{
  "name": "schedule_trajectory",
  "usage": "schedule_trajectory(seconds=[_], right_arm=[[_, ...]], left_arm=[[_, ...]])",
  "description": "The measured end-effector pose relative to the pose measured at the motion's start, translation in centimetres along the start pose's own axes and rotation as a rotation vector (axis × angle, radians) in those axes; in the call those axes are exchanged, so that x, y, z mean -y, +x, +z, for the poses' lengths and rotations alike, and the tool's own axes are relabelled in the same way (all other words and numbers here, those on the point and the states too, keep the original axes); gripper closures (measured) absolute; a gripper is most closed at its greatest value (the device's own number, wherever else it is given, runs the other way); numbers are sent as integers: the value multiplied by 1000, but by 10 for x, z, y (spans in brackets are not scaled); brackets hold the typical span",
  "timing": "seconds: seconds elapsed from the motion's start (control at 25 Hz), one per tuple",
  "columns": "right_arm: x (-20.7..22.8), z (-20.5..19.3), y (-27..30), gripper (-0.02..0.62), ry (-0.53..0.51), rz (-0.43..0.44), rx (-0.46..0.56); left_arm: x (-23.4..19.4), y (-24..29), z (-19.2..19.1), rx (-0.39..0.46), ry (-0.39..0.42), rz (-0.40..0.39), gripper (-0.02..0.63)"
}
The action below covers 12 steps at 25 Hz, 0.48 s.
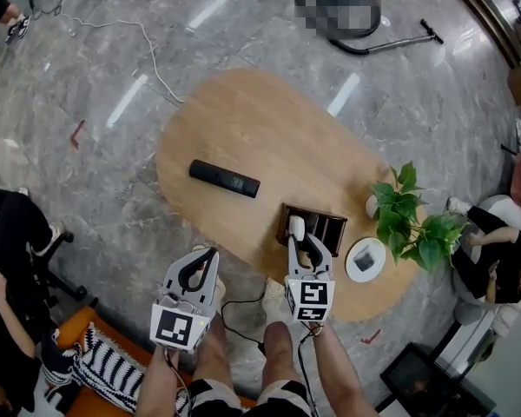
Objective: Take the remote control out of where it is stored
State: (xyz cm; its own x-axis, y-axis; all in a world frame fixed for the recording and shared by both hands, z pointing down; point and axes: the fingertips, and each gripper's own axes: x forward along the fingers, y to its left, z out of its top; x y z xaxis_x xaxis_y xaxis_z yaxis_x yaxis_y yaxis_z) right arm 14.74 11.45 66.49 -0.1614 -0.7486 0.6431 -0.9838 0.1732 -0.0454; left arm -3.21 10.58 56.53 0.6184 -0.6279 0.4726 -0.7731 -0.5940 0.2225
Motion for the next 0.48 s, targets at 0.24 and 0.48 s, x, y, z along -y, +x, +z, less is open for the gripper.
schedule_trajectory(seconds=[0.24, 0.48], right_arm=[[0, -1, -3, 497, -33, -15, -14], [-1, 9, -10, 499, -39, -16, 4]], left_arm=[[-3, -4, 3, 9, -1, 8, 601], [-7, -11, 8, 11, 0, 18, 601]])
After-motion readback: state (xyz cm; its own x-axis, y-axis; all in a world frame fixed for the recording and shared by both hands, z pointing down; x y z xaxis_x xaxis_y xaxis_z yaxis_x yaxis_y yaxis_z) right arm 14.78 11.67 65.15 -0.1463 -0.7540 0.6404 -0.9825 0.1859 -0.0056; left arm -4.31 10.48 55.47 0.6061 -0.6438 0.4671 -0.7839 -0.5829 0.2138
